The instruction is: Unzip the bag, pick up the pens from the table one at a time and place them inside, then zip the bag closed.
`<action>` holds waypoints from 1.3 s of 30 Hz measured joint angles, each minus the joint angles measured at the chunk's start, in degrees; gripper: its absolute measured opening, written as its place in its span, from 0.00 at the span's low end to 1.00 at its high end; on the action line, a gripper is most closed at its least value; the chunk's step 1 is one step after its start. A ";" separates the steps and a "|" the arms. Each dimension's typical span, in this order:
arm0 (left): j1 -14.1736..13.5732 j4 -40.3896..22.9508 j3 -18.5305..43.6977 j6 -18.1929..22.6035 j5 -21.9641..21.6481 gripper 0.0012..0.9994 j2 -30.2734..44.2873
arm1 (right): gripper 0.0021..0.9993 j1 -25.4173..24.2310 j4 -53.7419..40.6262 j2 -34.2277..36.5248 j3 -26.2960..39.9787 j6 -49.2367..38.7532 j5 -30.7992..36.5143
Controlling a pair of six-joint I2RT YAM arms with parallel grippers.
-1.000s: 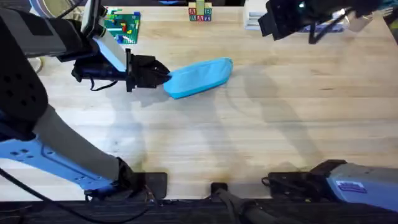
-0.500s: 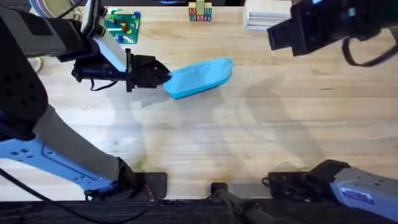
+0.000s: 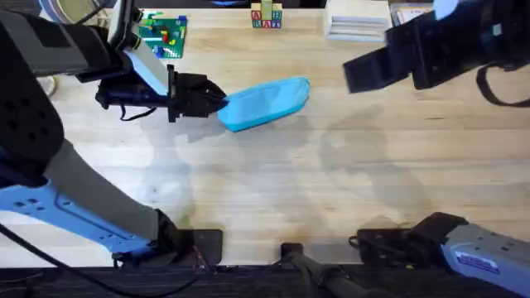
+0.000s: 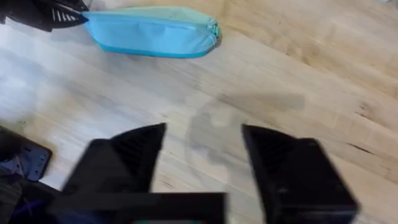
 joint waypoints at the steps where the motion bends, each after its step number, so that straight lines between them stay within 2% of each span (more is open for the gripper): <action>1: 0.00 0.00 0.00 0.00 0.00 0.04 0.00 | 0.93 0.00 -0.08 0.04 0.00 -0.02 -0.02; 3: 0.00 0.00 0.00 0.00 0.00 0.04 0.00 | 1.00 0.00 -0.37 0.04 0.00 0.02 -0.20; 17: 0.00 0.02 0.00 0.04 0.00 0.05 0.00 | 1.00 0.00 -0.44 0.19 0.00 0.02 -0.22; 20: 0.13 -0.31 0.00 -0.05 0.09 0.38 0.00 | 1.00 0.00 -0.48 0.26 0.00 0.02 -0.22; 24: 0.39 -0.38 0.00 -0.23 0.05 0.92 0.00 | 1.00 0.00 -0.48 0.26 0.00 0.02 -0.22; 25: 0.45 -0.42 0.00 -0.22 0.08 0.97 0.00 | 1.00 0.00 -0.48 0.26 0.00 0.02 -0.22; 39: 0.48 -0.39 0.00 -0.19 0.07 1.00 0.00 | 1.00 0.00 -0.48 0.26 0.00 0.02 -0.22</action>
